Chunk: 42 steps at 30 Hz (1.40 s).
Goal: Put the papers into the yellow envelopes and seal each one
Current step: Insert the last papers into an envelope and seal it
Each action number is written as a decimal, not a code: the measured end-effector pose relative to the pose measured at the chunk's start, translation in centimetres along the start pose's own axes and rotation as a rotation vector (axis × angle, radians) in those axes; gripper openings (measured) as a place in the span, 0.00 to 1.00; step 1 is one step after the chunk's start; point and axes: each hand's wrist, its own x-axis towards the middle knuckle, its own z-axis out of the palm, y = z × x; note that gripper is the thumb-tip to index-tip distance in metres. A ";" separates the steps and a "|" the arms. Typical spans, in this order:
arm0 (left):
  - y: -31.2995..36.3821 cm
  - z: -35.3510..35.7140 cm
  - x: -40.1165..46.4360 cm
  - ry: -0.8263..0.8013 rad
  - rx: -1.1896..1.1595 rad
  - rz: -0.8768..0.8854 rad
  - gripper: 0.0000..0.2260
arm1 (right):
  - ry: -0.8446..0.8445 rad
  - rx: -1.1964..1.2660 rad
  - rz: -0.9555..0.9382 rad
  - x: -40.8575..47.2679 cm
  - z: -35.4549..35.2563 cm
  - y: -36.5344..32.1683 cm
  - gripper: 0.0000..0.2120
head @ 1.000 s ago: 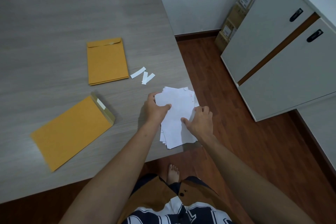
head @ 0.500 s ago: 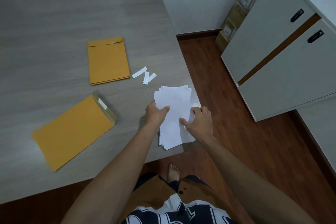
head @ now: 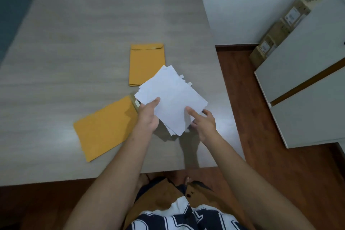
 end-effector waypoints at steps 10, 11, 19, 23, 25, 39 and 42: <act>3.9 -1.5 -0.3 0.061 0.361 0.115 0.15 | -0.104 0.079 -0.158 1.4 0.9 -2.8 0.16; 4.5 -1.9 0.0 0.036 0.466 0.141 0.16 | -0.086 0.022 -0.208 1.6 0.3 -3.1 0.16; 4.0 0.7 -1.4 -0.111 0.906 0.177 0.17 | -0.104 -0.228 -0.384 0.2 -3.4 -4.6 0.17; 2.5 0.9 -1.8 -0.154 0.843 0.220 0.15 | -0.077 -0.168 -0.417 -1.1 -4.8 -4.6 0.15; 1.7 0.7 -2.4 -0.170 0.856 0.237 0.15 | -0.060 -0.204 -0.397 -1.2 -5.3 -4.0 0.14; -0.6 0.2 -3.2 -0.164 0.969 0.161 0.16 | 0.048 -0.294 -0.224 -2.6 -5.2 -0.3 0.17; -0.8 0.3 -3.2 -0.155 0.940 0.182 0.15 | 0.045 -0.286 -0.239 -2.4 -5.3 -0.5 0.17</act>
